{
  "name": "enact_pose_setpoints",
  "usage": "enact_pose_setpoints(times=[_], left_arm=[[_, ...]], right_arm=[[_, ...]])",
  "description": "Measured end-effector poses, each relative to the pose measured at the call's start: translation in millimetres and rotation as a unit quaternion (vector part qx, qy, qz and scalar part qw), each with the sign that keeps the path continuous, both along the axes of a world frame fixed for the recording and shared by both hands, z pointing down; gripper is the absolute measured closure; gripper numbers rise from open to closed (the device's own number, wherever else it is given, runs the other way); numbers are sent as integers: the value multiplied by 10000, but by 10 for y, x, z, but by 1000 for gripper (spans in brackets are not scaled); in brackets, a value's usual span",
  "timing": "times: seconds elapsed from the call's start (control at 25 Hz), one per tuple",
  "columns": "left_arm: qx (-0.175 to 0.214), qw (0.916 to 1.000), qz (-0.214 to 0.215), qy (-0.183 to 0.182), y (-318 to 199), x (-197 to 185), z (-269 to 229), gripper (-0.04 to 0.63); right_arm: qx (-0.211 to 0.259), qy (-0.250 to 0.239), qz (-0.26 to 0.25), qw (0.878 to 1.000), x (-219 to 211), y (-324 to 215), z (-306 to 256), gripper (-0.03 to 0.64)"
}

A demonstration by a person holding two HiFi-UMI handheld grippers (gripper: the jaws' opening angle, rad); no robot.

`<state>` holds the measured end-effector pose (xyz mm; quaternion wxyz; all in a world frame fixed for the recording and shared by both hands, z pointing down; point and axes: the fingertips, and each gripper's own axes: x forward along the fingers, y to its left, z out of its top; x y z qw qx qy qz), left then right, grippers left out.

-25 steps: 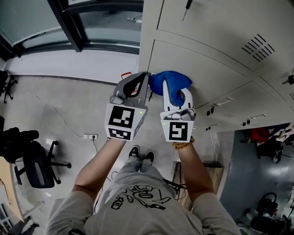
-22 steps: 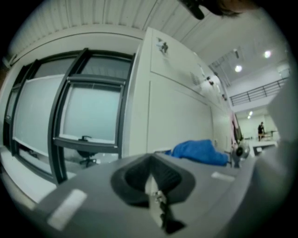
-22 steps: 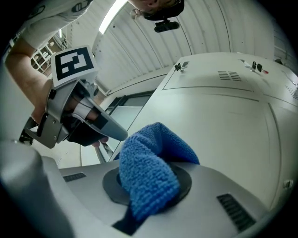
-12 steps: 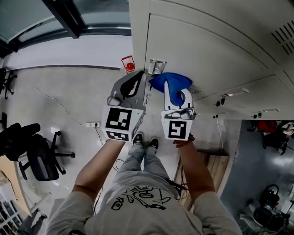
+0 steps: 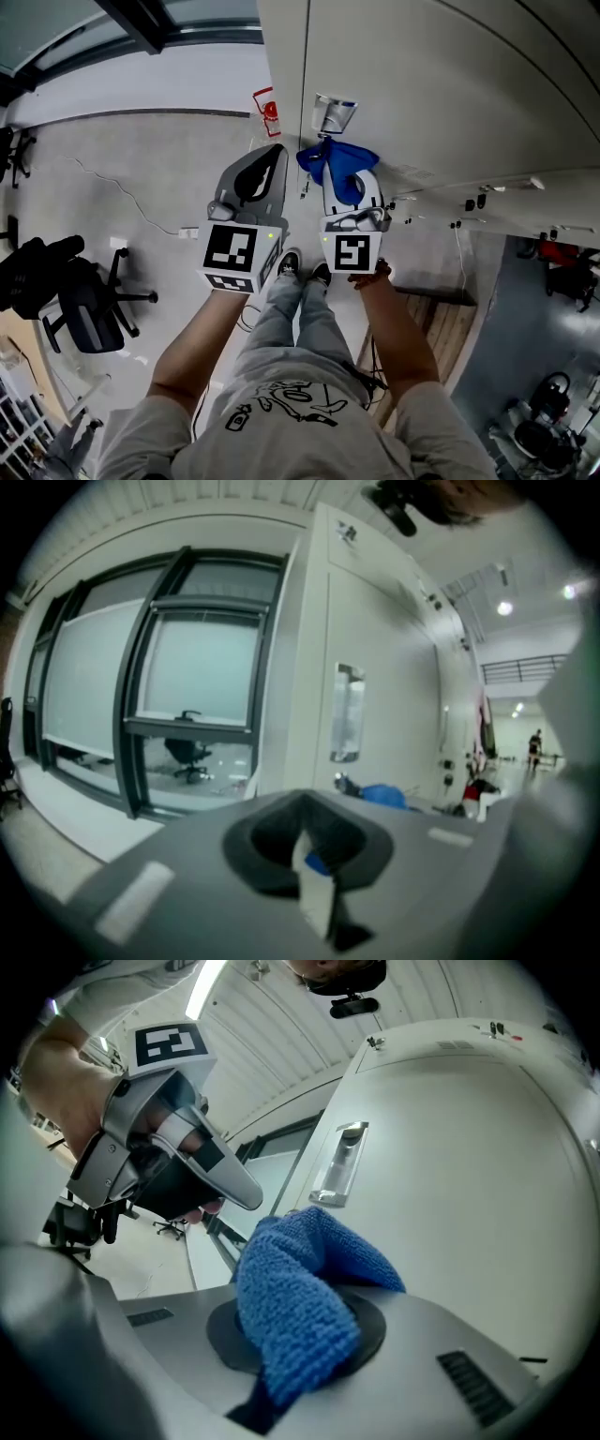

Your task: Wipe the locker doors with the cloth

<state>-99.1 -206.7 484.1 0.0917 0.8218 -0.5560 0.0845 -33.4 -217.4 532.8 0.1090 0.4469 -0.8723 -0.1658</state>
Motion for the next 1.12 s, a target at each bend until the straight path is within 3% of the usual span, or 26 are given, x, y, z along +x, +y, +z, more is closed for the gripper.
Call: enact_pose_setpoints(times=[0.2,0.52,0.84,1.12], left_arm=[[-71,10000,-12,-30,30,5,125,592],[-48,10000,61,2,33,131,65,592],[290,9994,171,76,6,298,-448,592],[675,9972,269,176,-14,375,-1038,592]], right_arm=[[-162,367,-142,9991,-60,-7,317,584],[-548,793,95,9953,353,-3,458,584],[-337,772,66,9964,466,23,-140,584],[101,732,-147,9972,391,48,-1049,584]])
